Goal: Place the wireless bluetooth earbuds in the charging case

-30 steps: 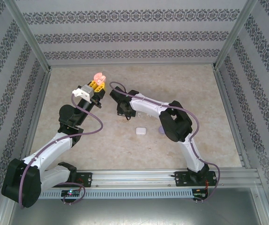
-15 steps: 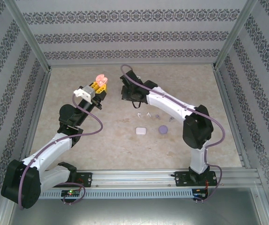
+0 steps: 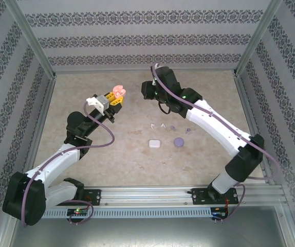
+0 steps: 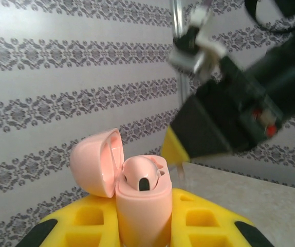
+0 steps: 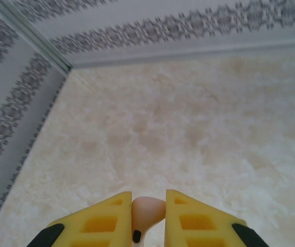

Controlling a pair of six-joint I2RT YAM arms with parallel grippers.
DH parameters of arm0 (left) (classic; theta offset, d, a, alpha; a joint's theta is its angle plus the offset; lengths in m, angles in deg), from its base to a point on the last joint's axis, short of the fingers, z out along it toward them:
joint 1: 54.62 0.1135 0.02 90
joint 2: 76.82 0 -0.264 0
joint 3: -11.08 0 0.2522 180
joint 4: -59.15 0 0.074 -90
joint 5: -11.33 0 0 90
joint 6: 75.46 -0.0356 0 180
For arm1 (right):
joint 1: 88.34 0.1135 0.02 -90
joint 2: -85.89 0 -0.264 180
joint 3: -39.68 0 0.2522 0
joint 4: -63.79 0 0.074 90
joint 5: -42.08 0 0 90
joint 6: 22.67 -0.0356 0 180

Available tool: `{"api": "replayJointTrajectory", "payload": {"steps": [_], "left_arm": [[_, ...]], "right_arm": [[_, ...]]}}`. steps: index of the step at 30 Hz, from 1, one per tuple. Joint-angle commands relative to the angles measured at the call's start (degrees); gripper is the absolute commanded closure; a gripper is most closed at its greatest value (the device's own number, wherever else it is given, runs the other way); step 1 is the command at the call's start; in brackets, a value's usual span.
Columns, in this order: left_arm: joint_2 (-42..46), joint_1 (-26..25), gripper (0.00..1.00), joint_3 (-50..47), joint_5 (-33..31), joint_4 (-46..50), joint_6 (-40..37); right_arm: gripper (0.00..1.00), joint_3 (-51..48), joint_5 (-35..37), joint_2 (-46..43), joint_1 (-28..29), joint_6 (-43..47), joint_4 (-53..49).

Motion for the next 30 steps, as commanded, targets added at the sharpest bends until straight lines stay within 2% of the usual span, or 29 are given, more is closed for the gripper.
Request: {"api": "replayJointTrajectory", "payload": {"steps": [1, 15, 30], "left_arm": [[-1.35, 0.41, 1.00, 2.70, 4.28, 1.05, -1.88], [-10.16, -1.05, 1.00, 7.61, 6.90, -1.55, -1.15], [-12.32, -1.91, 1.00, 9.32, 7.39, -2.08, -1.89]], "right_arm": [[0.82, -1.03, -2.01, -3.59, -0.69, 4.98, 4.02], [0.81, -2.89, -7.80, -6.81, 1.44, 8.80, 9.72], [0.80, -3.80, -8.21, -3.94, 3.90, 7.88, 11.00]]}}
